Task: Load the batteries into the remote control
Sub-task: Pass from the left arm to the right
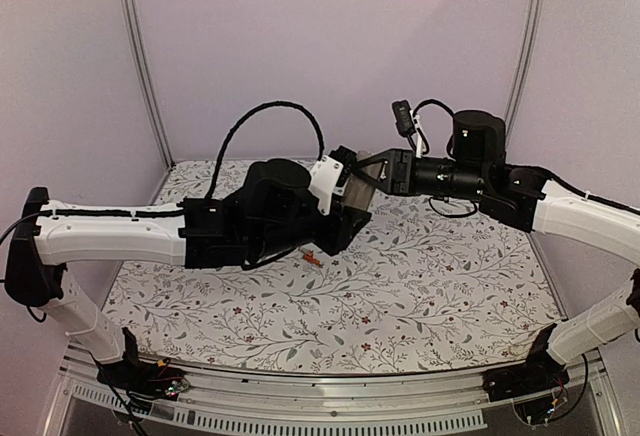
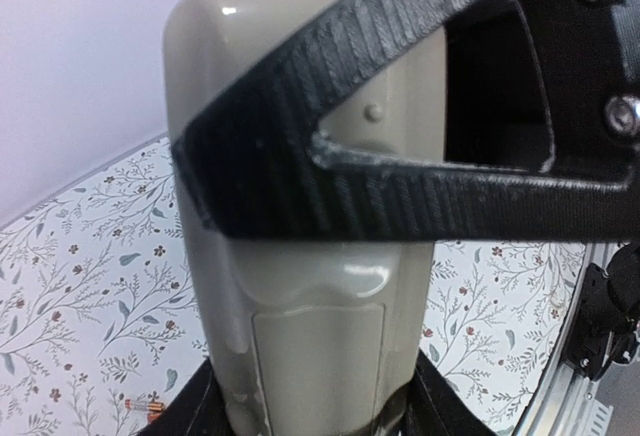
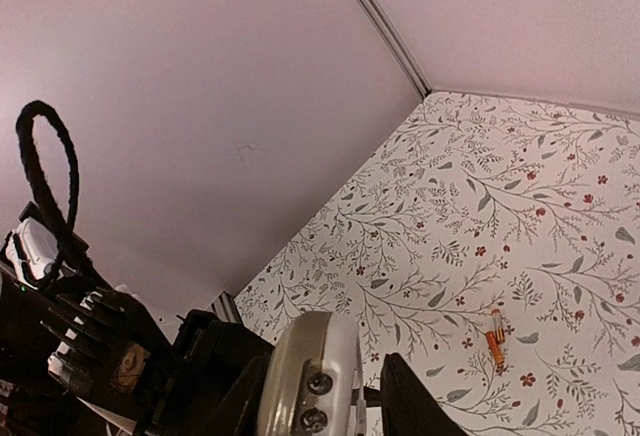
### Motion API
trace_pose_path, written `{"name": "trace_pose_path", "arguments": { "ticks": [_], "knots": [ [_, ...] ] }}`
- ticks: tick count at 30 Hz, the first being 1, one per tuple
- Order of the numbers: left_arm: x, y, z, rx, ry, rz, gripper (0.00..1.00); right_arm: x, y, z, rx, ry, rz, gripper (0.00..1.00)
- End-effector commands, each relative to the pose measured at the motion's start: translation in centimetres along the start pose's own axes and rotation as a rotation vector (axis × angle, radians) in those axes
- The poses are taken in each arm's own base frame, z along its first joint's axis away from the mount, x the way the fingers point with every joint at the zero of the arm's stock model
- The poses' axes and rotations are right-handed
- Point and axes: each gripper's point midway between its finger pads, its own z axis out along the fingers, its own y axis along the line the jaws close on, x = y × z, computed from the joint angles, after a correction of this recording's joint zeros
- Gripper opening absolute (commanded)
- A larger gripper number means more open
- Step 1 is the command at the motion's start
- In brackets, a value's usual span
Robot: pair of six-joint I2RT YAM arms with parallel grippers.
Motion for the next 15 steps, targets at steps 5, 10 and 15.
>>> {"name": "trace_pose_path", "arguments": {
  "ticks": [5, 10, 15],
  "knots": [
    [0.9, 0.7, -0.6, 0.039, 0.060, 0.018, 0.65, 0.3, -1.4, -0.2, -0.016, 0.069, 0.048, 0.08],
    [0.5, 1.2, -3.7, 0.103, 0.045, 0.134, 0.91, 0.8, -1.6, -0.3, -0.085, 0.125, 0.098, 0.00],
    [0.8, 2.1, -6.7, 0.120, 0.002, 0.322, 1.00, 2.1, -1.5, -0.1, -0.155, 0.207, 0.154, 0.00]
  ]
}}
